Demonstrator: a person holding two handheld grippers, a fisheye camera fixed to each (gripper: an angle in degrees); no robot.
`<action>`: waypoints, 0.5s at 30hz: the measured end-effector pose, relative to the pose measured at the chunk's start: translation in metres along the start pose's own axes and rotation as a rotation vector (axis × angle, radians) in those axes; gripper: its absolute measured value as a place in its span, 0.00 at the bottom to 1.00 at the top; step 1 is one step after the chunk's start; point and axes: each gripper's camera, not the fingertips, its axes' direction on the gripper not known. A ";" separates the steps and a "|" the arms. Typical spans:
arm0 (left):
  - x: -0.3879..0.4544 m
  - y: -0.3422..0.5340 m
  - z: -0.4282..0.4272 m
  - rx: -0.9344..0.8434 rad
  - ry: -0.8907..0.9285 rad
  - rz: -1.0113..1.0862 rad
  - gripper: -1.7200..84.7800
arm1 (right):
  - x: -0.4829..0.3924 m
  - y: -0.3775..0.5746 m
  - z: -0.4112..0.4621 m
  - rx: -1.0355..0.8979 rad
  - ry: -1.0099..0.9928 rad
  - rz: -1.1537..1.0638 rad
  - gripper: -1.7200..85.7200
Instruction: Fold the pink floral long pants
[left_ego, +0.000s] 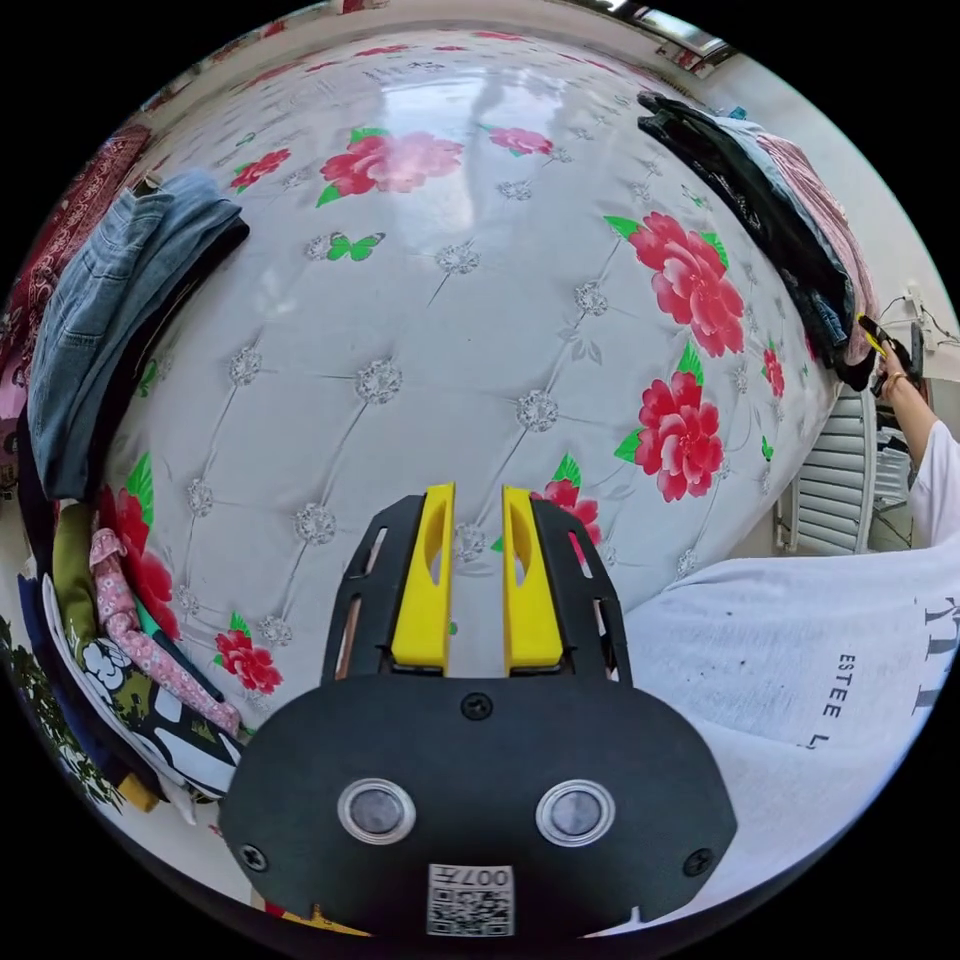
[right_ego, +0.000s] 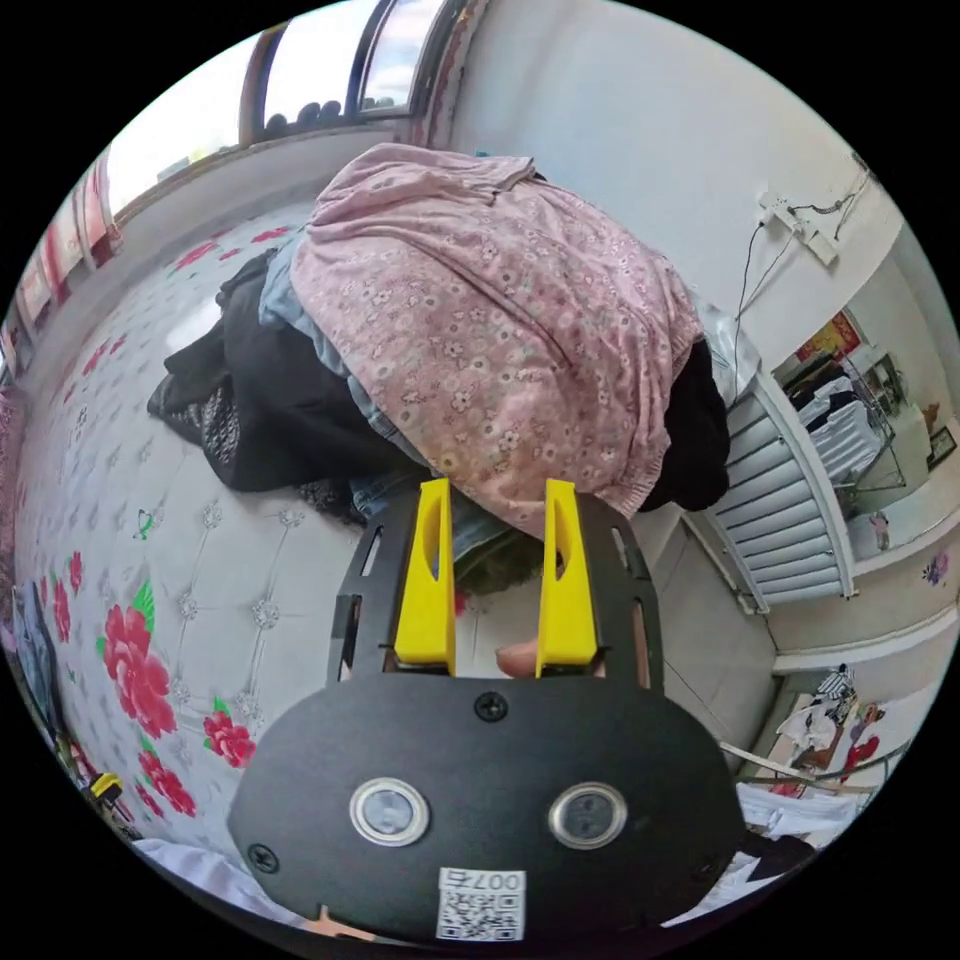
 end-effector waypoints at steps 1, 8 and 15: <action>0.000 -0.002 0.001 -0.005 0.001 0.001 0.11 | -0.006 -0.003 0.009 -0.054 0.027 -0.041 0.07; -0.019 -0.004 -0.006 0.034 0.081 0.002 0.10 | -0.021 0.008 -0.014 -0.014 0.040 -0.164 0.02; -0.056 0.023 -0.018 0.128 0.135 -0.015 0.10 | -0.106 0.063 -0.065 0.065 -0.116 -0.470 0.02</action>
